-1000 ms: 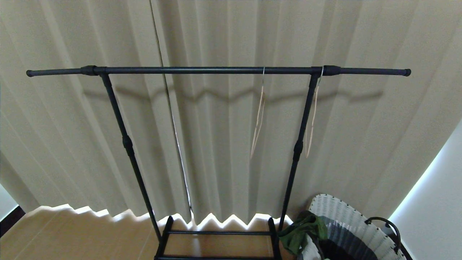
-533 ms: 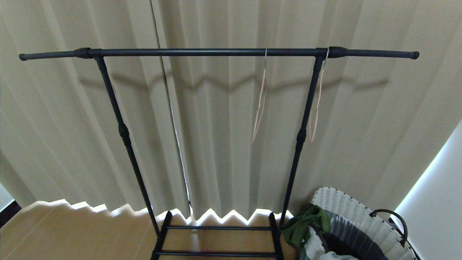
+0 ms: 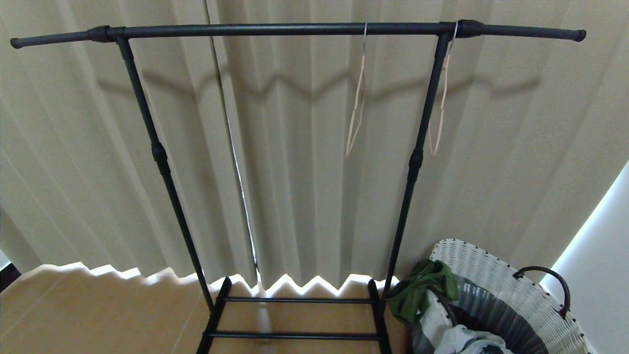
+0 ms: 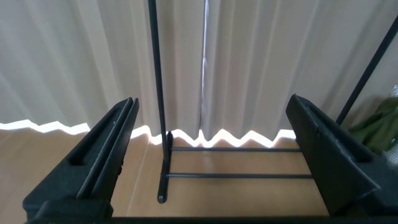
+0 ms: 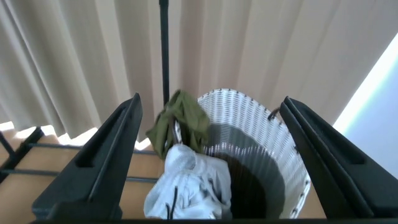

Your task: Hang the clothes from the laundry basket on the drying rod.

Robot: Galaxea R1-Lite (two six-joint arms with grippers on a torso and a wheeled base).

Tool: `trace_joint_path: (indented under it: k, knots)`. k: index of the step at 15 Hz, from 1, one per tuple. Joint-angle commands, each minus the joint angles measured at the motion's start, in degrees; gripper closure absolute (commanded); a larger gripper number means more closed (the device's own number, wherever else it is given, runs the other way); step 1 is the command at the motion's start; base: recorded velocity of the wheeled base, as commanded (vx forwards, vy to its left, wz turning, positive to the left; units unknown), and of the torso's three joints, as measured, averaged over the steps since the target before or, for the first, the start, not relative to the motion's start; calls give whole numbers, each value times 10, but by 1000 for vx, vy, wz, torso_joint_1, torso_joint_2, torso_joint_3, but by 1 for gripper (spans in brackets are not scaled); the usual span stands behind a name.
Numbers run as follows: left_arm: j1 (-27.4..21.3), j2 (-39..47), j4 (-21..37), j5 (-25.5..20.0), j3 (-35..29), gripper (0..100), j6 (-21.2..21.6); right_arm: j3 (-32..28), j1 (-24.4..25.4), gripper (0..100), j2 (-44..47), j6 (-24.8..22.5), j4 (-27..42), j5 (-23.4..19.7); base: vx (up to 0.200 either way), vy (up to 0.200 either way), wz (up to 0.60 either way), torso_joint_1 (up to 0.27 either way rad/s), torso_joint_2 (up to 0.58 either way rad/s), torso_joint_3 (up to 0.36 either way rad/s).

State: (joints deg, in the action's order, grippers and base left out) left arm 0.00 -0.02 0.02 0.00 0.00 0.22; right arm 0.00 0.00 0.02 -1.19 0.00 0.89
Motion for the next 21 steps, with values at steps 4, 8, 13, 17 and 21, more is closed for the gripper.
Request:
trace_joint_path:
  k: [4,8,13,17,21]
  knots:
    - [0,0,1,-3,0,0,3,0,0,0,0,-1,0,0,0,0,0,-93,452,364]
    - [0,0,1,-4,0,0,4,0,0,0,1,-2,0,-4,0,0,0,-20,302,263]
    - [0,1,1,-4,0,0,4,0,0,0,1,-7,0,-6,40,0,0,0,-4,1]
    - [0,0,1,-4,0,0,5,0,0,0,0,-32,1,-6,200,0,0,-7,99,89]
    - [0,0,1,-4,0,0,5,-34,10,0,39,-48,18,-11,0,0,0,-3,14,12]
